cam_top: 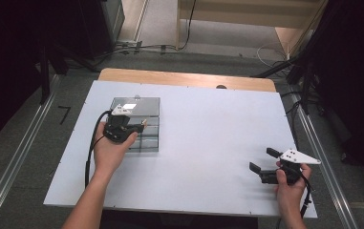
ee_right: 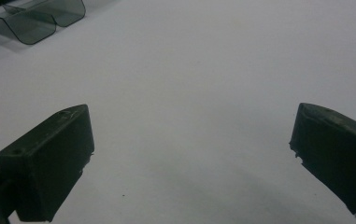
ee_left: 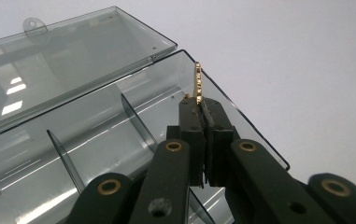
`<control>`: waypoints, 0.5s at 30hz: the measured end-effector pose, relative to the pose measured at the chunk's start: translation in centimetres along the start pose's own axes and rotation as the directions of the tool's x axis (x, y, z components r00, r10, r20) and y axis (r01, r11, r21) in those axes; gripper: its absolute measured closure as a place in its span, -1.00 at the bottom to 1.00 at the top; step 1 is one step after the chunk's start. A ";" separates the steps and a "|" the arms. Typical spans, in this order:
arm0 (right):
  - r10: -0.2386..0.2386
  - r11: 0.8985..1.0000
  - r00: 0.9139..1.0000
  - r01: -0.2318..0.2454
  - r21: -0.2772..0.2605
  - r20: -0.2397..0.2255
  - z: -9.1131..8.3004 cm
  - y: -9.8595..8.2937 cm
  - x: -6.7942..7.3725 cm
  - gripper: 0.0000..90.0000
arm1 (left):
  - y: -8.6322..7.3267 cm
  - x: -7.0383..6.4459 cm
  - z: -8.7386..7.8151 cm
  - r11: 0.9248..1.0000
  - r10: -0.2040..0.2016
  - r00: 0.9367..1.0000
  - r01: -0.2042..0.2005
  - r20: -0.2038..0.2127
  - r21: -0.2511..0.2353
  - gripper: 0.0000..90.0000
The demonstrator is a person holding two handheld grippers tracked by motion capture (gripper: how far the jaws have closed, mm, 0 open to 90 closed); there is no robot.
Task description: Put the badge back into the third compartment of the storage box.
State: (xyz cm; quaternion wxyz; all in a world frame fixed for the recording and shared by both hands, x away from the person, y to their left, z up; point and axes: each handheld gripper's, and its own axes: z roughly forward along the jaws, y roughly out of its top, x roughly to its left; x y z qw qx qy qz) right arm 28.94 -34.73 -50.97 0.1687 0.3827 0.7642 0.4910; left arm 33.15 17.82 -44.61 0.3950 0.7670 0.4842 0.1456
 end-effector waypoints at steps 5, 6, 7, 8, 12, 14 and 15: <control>-0.001 1.000 1.000 0.001 -0.002 0.002 0.0 0.0 0.0 -1.00 | 0.1 0.4 0.6 1.000 -0.016 1.000 0.016 0.008 -0.002 0.98; 0.000 1.000 1.000 0.000 -0.002 0.003 0.0 0.0 0.0 -1.00 | 0.1 0.4 0.8 1.000 -0.020 1.000 0.020 0.009 -0.003 0.98; 0.000 1.000 1.000 0.000 -0.002 0.003 0.0 0.0 0.0 -1.00 | 0.1 0.5 0.8 1.000 -0.020 1.000 0.020 0.010 0.002 0.98; 0.000 1.000 1.000 0.000 -0.002 0.003 0.0 0.0 0.0 -1.00 | 0.1 0.6 1.0 1.000 -0.024 1.000 0.024 0.013 0.003 0.98; -0.002 1.000 1.000 0.002 -0.002 0.004 0.0 0.0 0.0 -1.00 | 0.3 0.8 1.3 0.999 -0.029 1.000 0.029 0.008 0.015 0.98; -0.001 1.000 1.000 0.001 -0.002 0.005 0.0 0.0 0.0 -1.00 | 0.4 0.9 1.6 0.999 -0.030 1.000 0.030 0.008 0.026 0.98; -0.002 1.000 1.000 0.002 -0.004 0.006 0.0 0.0 0.0 -1.00 | 0.5 0.9 1.7 0.999 -0.030 0.999 0.030 0.010 0.033 0.98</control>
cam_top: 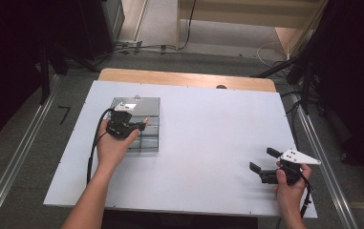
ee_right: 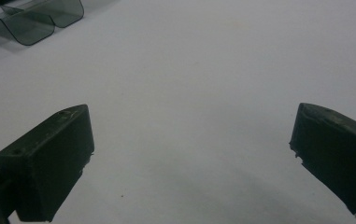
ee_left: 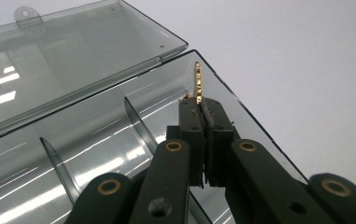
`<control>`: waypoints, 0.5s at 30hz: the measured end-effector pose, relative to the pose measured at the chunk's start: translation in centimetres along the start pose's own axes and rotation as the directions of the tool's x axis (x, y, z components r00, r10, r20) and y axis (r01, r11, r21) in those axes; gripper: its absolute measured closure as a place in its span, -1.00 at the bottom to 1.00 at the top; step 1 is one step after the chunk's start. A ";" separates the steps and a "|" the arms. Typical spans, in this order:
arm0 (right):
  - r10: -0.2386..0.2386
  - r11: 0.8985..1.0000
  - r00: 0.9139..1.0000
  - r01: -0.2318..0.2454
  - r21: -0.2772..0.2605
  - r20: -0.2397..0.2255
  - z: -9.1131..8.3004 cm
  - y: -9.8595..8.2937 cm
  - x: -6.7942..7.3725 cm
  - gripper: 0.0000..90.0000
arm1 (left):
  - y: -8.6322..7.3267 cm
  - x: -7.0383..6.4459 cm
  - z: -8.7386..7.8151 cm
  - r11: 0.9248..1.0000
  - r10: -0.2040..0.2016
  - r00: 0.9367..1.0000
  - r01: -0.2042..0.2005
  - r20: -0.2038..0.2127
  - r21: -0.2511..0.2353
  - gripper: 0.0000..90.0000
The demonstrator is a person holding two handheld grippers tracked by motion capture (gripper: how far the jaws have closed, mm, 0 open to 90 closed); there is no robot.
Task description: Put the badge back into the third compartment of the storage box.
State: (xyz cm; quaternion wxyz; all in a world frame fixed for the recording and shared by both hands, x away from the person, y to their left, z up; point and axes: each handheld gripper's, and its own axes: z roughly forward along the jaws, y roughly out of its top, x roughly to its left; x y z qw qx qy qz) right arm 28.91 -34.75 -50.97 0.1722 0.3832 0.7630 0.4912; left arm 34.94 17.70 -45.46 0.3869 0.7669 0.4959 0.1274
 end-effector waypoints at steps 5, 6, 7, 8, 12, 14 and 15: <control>-0.001 1.000 1.000 0.001 -0.001 0.001 0.0 0.0 0.0 -1.00 | 0.2 0.0 0.8 1.000 -0.002 1.000 0.003 -0.012 0.018 0.98; -0.001 1.000 1.000 0.001 -0.001 0.001 0.0 0.0 0.0 -1.00 | 0.3 0.0 0.9 1.000 -0.005 1.000 0.005 -0.014 0.022 0.98; -0.001 1.000 1.000 0.001 -0.001 0.001 0.0 0.0 0.0 -1.00 | 0.2 0.0 1.1 1.000 -0.009 1.000 0.009 -0.009 0.027 0.98; -0.001 1.000 1.000 0.001 -0.001 0.000 0.0 0.0 0.0 -1.00 | 0.2 0.1 1.4 0.999 -0.013 1.000 0.013 -0.002 0.036 0.98; -0.001 1.000 1.000 0.001 0.000 0.001 0.0 0.0 0.0 -1.00 | 0.1 0.2 2.0 0.998 -0.024 1.000 0.023 0.009 0.059 0.98; -0.001 1.000 1.000 0.001 0.000 0.001 0.0 0.0 0.0 -1.00 | 0.2 0.3 2.1 0.998 -0.025 1.000 0.024 0.013 0.063 0.96; -0.001 1.000 1.000 0.001 0.000 0.001 0.0 0.0 0.0 -1.00 | 0.2 0.3 2.1 0.998 -0.027 0.999 0.026 0.019 0.062 0.96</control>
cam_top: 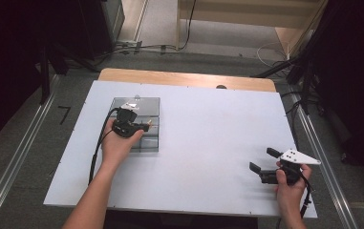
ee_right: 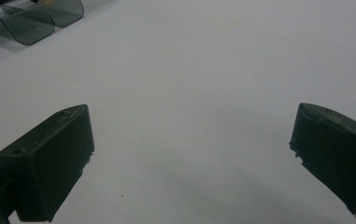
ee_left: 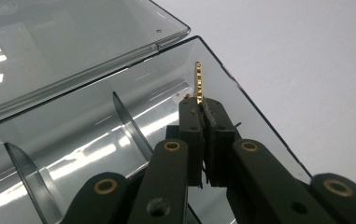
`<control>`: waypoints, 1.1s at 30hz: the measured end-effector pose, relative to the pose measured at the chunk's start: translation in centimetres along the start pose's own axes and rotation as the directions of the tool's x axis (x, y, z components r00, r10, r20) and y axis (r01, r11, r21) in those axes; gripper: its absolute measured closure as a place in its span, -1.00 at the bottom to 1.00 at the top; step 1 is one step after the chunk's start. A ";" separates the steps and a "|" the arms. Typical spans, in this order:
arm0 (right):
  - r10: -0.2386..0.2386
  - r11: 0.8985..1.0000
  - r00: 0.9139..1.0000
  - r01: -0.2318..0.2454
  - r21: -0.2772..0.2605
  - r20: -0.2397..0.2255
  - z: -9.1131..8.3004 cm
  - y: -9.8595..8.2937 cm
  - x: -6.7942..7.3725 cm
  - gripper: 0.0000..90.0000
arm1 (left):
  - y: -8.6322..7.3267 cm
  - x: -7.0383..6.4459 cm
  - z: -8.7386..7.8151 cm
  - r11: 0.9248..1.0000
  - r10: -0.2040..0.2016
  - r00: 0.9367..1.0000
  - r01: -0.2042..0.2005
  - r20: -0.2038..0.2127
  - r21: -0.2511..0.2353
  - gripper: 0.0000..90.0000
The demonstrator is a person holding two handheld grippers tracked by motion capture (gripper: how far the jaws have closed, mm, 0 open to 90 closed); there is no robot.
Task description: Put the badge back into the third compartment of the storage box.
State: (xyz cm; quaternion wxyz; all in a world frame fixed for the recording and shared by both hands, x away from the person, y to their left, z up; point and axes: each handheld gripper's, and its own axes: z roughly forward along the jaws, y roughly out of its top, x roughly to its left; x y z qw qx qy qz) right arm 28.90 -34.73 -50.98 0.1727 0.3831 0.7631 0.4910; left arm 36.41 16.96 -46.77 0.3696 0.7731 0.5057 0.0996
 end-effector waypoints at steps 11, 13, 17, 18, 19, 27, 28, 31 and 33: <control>-0.003 1.000 1.000 0.003 0.000 0.001 0.0 0.0 0.0 -1.00 | -0.1 -0.1 -0.9 0.996 0.009 1.000 -0.010 -0.010 -0.084 0.25; -0.002 1.000 1.000 0.002 0.000 0.000 0.0 0.0 0.0 -1.00 | -0.2 -0.2 -1.0 0.994 0.010 1.000 -0.010 0.002 -0.106 0.06; -0.002 1.000 1.000 0.002 0.000 -0.001 0.0 0.0 0.0 -1.00 | -0.4 -0.5 -1.4 0.990 0.023 1.000 -0.023 0.004 -0.139 -0.15; -0.001 1.000 1.000 0.001 0.000 -0.001 0.0 0.0 0.0 -1.00 | -0.5 -0.6 -1.5 0.989 0.032 0.999 -0.031 0.004 -0.142 -0.22; -0.001 1.000 1.000 0.001 0.000 0.000 0.0 0.0 0.0 -1.00 | -0.5 -0.7 -1.6 0.988 0.032 0.999 -0.031 0.005 -0.149 -0.34; -0.003 1.000 1.000 0.003 -0.001 -0.001 0.0 0.0 0.0 -1.00 | -1.1 -1.1 -2.9 0.977 0.046 0.999 -0.043 0.010 -0.210 -0.81; -0.004 1.000 1.000 0.004 -0.001 -0.001 0.0 0.0 0.0 -1.00 | -1.2 -1.2 -3.1 0.974 0.047 0.999 -0.045 0.006 -0.222 -0.83; -0.003 1.000 1.000 0.003 -0.001 -0.002 0.0 0.0 0.0 -1.00 | -1.4 -1.4 -3.6 0.969 0.051 0.999 -0.049 0.005 -0.242 -0.99; -0.003 1.000 1.000 0.003 -0.001 -0.001 0.0 0.0 0.0 -1.00 | -1.6 -1.5 -3.9 0.964 0.051 0.999 -0.049 -0.001 -0.262 -1.00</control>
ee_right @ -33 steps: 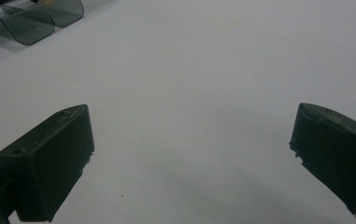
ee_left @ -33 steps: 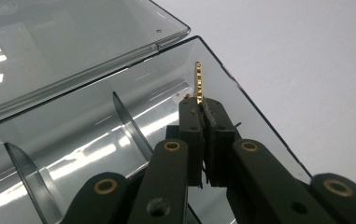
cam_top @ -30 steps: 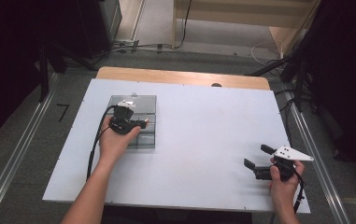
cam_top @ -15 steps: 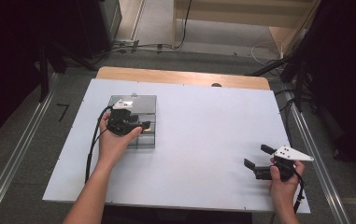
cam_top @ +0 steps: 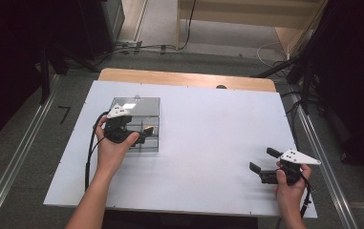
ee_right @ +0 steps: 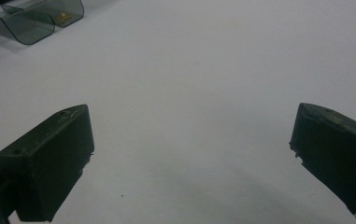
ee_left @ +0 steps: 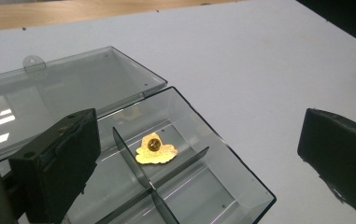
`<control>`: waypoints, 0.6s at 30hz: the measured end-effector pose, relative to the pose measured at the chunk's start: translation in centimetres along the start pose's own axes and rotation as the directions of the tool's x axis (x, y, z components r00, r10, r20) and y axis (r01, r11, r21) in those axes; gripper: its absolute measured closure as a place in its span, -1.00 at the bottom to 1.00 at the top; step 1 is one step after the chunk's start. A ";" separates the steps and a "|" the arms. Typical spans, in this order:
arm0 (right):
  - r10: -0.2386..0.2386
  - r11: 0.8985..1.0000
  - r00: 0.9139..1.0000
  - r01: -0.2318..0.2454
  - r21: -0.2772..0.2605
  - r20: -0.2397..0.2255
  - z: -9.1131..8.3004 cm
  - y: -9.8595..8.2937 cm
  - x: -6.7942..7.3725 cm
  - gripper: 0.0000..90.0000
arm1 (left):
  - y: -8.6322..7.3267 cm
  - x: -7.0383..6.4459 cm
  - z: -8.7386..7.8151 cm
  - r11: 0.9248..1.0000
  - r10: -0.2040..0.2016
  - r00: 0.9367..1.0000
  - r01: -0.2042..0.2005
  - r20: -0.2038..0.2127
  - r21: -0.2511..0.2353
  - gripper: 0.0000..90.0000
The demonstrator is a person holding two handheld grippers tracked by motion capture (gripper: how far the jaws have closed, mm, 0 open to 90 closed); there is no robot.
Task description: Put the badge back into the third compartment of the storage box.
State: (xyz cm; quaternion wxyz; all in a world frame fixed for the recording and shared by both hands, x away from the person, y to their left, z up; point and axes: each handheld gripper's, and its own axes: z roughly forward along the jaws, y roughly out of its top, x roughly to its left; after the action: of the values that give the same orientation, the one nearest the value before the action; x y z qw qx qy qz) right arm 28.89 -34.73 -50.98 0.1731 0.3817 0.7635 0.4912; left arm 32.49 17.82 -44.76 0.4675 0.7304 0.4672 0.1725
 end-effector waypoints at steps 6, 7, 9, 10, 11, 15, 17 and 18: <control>0.000 1.000 1.000 0.000 0.000 0.001 0.0 0.0 0.0 -1.00 | -0.2 -0.4 -0.9 0.999 0.007 1.000 -0.007 -0.003 -0.035 -1.00; 0.000 1.000 1.000 0.000 0.000 0.000 0.0 0.0 0.0 -1.00 | -0.3 -0.5 -1.1 0.999 0.007 1.000 -0.007 -0.004 -0.042 -1.00; 0.000 1.000 1.000 0.000 0.000 0.000 0.0 0.0 0.0 -1.00 | -0.4 -0.7 -1.4 0.999 0.008 1.000 -0.008 -0.012 -0.053 -1.00; -0.002 1.000 1.000 0.002 0.000 -0.001 0.0 0.0 0.0 -1.00 | -0.4 -0.8 -1.5 0.998 0.010 1.000 -0.011 -0.012 -0.057 -1.00; -0.002 1.000 1.000 0.002 0.001 -0.001 0.0 0.0 0.0 -1.00 | -0.5 -0.9 -1.7 0.998 0.010 1.000 -0.011 -0.014 -0.061 -1.00; -0.003 1.000 1.000 0.003 0.000 -0.001 0.0 0.0 0.0 -1.00 | -0.8 -1.2 -2.3 0.997 0.012 1.000 -0.013 -0.016 -0.079 -1.00; -0.003 1.000 1.000 0.003 0.001 0.000 0.0 0.0 0.0 -1.00 | -1.0 -1.3 -2.6 0.996 0.014 1.000 -0.015 -0.017 -0.083 -1.00; -0.003 1.000 1.000 0.003 0.001 0.001 0.0 0.0 0.0 -1.00 | -1.1 -1.4 -2.7 0.996 0.013 1.000 -0.014 -0.018 -0.088 -1.00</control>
State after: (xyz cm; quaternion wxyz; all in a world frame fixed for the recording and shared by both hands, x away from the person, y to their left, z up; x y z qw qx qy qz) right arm 28.88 -34.76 -50.97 0.1737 0.3810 0.7644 0.4904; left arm 29.36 18.24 -44.02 0.4939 0.7108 0.4582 0.2023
